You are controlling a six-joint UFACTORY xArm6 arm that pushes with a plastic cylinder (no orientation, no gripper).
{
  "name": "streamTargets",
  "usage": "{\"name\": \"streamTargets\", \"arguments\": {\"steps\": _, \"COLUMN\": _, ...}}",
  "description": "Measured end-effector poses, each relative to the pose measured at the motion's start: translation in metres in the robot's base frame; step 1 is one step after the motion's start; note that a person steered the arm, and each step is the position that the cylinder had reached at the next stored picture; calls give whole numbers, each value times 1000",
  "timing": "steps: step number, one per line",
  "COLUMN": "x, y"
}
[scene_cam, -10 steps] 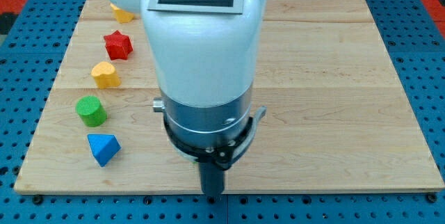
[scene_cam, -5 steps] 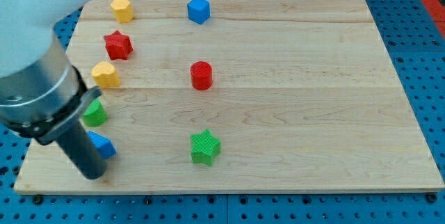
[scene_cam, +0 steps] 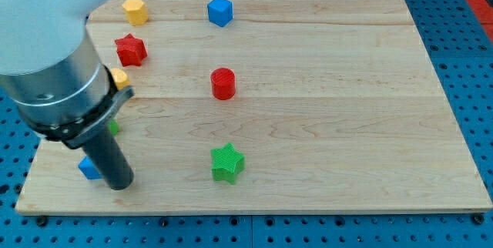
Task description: Slightly push the blue triangle to the left
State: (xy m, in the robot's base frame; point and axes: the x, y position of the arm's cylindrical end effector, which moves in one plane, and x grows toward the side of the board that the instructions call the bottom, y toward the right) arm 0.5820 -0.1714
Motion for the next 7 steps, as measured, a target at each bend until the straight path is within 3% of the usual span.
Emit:
{"name": "streamTargets", "arguments": {"steps": 3, "x": -4, "y": 30}}
{"name": "streamTargets", "arguments": {"steps": 5, "x": 37, "y": 143}}
{"name": "streamTargets", "arguments": {"steps": 6, "x": 33, "y": 219}}
{"name": "streamTargets", "arguments": {"steps": 7, "x": 29, "y": 257}}
